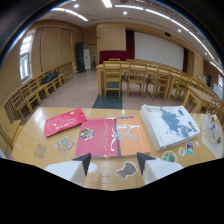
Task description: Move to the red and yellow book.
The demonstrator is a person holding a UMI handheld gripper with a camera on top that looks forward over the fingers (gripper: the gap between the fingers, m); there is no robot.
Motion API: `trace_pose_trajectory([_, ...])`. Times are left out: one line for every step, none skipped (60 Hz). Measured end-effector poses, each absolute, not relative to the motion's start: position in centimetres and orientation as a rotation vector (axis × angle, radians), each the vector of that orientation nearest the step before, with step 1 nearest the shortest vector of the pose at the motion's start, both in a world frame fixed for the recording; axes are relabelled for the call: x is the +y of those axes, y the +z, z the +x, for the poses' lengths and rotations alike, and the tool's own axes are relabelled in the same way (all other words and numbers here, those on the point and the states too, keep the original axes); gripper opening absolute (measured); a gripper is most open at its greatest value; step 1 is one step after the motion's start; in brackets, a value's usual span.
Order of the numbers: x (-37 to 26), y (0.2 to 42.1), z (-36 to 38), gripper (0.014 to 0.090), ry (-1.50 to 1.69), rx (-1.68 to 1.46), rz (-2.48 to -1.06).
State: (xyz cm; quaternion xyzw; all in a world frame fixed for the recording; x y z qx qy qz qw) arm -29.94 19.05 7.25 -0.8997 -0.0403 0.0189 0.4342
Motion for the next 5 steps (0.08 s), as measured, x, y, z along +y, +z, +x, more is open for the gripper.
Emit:
trace_pose_trajectory([19.02, 7.28, -29.94, 0.0867, 0.047, -0.102, -2.24])
trace_pose_trajectory([19.0, 7.32, -29.96, 0.0867, 0.047, -0.103, -2.239])
trace_pose_trajectory([18.98, 7.35, -29.99, 0.0868, 0.048, -0.104, -2.239])
trace_pose_trajectory([18.97, 7.36, -30.01, 0.0867, 0.049, -0.104, -2.24])
trace_pose_trajectory([18.94, 7.36, -30.04, 0.0867, 0.05, -0.104, -2.24])
